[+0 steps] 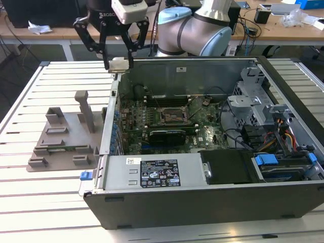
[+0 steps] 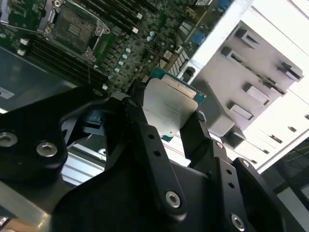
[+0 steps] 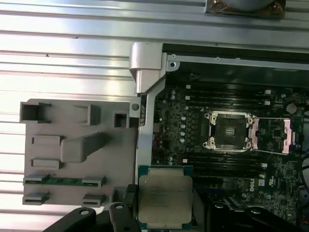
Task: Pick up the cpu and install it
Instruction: 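Pick up the cpu and move it towards the insertion slot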
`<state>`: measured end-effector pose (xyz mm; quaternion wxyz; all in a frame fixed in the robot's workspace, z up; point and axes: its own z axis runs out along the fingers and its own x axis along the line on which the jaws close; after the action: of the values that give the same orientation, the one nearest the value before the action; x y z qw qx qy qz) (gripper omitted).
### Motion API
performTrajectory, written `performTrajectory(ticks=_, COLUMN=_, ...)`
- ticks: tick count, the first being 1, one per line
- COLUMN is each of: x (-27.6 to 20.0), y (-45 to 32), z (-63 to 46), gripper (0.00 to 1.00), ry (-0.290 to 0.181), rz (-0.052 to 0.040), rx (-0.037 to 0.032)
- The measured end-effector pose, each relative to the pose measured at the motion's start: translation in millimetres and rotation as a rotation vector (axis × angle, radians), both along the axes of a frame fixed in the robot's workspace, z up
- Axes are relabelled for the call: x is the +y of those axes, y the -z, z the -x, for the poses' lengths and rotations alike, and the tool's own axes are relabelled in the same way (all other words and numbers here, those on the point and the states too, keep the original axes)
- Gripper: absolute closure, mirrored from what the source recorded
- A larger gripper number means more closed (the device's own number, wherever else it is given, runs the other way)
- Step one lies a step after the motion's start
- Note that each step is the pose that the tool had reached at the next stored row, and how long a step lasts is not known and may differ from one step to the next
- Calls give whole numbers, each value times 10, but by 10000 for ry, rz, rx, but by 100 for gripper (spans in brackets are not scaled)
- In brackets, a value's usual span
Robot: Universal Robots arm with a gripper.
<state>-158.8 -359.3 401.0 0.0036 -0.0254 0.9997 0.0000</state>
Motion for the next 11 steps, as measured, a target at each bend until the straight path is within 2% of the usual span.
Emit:
performTrajectory(ticks=7, x=26, y=52, z=-234, gripper=46, ry=2, rz=25, rx=17)
performTrajectory(ticks=8, x=38, y=79, z=-333, gripper=46, ry=0, rz=39, rx=26)
performTrajectory(ticks=11, x=53, y=117, z=-469, gripper=46, ry=0, rz=46, rx=36)
